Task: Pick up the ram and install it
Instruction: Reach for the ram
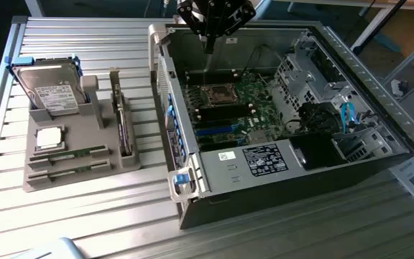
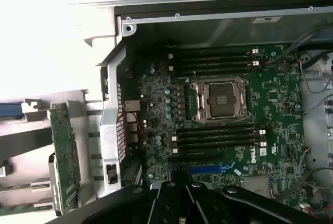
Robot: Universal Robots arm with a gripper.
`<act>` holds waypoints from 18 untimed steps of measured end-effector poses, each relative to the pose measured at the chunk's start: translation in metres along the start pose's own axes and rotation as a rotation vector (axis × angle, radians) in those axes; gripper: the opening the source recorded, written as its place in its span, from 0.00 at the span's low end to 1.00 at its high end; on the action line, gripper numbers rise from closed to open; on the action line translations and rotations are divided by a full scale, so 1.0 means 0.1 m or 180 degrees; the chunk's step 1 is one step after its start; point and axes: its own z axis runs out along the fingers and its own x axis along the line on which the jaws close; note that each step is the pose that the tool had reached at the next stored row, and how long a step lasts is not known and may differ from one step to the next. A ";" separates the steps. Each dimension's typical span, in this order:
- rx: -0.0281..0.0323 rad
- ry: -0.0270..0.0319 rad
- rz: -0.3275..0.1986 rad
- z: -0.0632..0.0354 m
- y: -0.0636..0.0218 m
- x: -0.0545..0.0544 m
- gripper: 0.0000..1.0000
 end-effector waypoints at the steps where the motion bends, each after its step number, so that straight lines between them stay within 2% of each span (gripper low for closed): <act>1: 0.0000 0.0000 0.0000 0.000 0.000 0.00 0.11; 13: 0.0000 0.0000 0.0000 0.000 0.000 0.00 0.11; 18: 0.0000 0.0000 0.0000 -0.002 -0.005 0.07 0.11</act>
